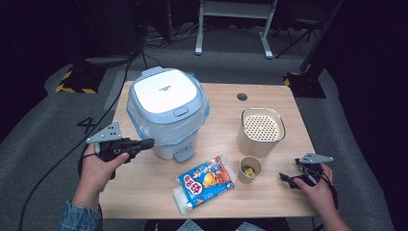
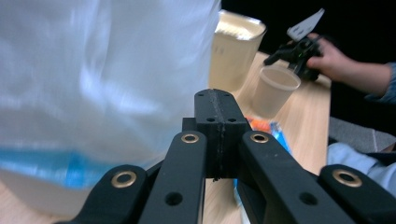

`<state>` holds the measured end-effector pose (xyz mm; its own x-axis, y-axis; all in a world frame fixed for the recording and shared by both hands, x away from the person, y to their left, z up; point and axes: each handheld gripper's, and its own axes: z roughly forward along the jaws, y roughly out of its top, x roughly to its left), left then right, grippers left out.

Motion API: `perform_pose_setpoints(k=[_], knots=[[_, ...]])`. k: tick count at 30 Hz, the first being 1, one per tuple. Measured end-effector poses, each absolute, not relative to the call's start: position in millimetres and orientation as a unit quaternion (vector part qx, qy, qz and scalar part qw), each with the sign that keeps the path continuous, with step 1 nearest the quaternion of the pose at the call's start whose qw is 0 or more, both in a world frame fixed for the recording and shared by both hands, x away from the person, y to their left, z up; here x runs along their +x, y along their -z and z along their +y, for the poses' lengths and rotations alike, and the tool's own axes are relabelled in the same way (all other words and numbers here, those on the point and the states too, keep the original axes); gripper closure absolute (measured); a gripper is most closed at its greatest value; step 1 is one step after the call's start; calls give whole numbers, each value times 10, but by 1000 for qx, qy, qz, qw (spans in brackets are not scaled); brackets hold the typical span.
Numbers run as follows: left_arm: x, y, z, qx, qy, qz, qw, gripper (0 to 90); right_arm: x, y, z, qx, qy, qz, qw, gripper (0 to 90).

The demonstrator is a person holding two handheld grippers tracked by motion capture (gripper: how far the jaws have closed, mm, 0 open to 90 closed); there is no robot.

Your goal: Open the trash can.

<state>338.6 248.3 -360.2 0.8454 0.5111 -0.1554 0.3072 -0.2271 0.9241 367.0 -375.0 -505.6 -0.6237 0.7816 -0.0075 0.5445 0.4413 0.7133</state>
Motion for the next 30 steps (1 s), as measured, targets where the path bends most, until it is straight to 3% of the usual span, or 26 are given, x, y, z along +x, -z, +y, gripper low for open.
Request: perform_pose_setpoints(k=[18, 30], knots=[[3415, 2908, 2187, 778, -90, 206, 586, 900, 3667, 5056, -3749, 400, -347, 831, 171, 11], [3761, 2811, 1969, 777, -99, 209, 586, 900, 3657, 5056, -3747, 402, -346, 829, 174, 14]])
